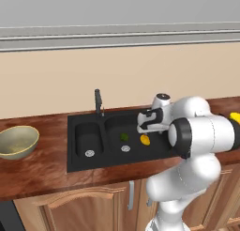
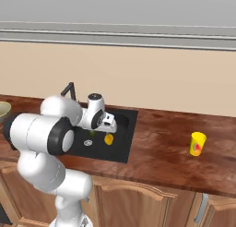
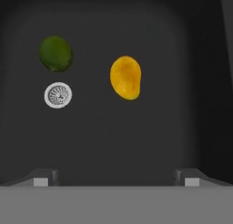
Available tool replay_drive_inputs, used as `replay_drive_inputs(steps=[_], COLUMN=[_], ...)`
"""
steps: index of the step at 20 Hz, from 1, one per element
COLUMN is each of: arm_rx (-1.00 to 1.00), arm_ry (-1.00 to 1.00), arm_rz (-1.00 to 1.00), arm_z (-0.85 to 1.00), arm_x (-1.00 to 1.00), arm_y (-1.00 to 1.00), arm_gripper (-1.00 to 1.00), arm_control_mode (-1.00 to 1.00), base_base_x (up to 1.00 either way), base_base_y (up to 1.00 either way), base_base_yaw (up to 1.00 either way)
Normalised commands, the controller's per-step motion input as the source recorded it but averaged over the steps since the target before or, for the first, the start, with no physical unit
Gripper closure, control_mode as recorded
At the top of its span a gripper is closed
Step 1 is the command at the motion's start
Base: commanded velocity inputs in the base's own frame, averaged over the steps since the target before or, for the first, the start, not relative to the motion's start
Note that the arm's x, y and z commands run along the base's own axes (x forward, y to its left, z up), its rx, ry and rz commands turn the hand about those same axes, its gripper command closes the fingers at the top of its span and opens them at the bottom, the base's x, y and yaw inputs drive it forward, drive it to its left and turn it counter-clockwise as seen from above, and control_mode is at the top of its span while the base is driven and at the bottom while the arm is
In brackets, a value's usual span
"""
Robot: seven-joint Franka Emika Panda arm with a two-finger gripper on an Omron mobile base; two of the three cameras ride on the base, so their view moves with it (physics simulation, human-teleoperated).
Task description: Remove the lime and mango from the sink. Then move the bowl and cup from the counter to the sink for washing.
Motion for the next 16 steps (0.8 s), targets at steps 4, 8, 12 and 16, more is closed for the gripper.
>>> replay_drive_inputs(steps=[4, 8, 12, 16], arm_rx=[0.0, 0.0, 0.0, 0.0], arm_ry=[0.0, 0.0, 0.0, 0.0], arm_rz=[0.0, 0.0, 0.0, 0.0], arm_z=[-0.12, -0.11, -0.1, -0.11], arm_x=[0.16, 0.14, 0.14, 0.13], arm_y=[-0.01, 0.0, 0.0, 0.0], arm_gripper=[-1.0, -1.0, -1.0, -1.0], arm_control_mode=[-1.0, -1.0, -1.0, -1.0], base_base_x=[0.0, 0.0, 0.0, 0.0], base_base_y=[0.0, 0.0, 0.0, 0.0], base_base_yaw=[0.0, 0.0, 0.0, 0.0])
